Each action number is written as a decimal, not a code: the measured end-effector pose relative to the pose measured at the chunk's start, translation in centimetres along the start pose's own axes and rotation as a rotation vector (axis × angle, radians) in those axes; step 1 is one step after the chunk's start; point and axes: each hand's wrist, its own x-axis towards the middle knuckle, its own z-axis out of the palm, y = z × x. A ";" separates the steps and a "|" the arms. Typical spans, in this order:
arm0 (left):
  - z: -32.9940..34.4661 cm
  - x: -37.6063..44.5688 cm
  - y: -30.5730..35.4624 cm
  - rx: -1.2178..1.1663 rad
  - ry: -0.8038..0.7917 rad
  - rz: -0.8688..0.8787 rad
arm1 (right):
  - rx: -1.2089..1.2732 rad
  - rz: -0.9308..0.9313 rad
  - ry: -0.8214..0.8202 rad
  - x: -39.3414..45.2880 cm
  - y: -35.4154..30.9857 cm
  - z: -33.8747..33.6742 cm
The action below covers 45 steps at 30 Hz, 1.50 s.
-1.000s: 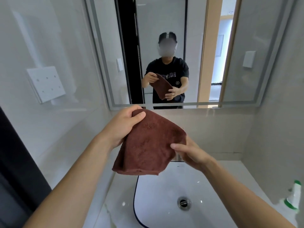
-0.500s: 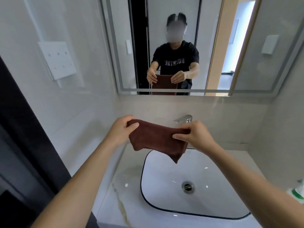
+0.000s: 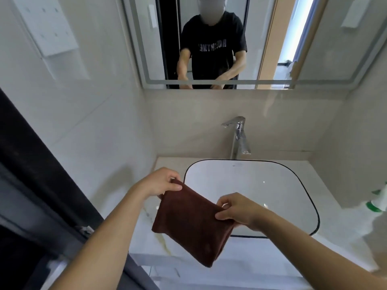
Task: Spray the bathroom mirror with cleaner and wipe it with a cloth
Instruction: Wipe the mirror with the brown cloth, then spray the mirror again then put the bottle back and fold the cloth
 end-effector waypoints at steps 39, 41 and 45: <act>16.6 14.2 15.0 0.126 0.252 0.448 | 0.074 0.179 1.017 -3.9 9.1 -10.4; 19.9 14.9 17.7 0.138 0.169 0.496 | 0.094 0.205 1.069 -6.1 10.7 -11.5; 26.5 15.8 22.4 0.168 0.022 0.498 | 0.144 0.300 1.172 -10.2 14.7 -13.5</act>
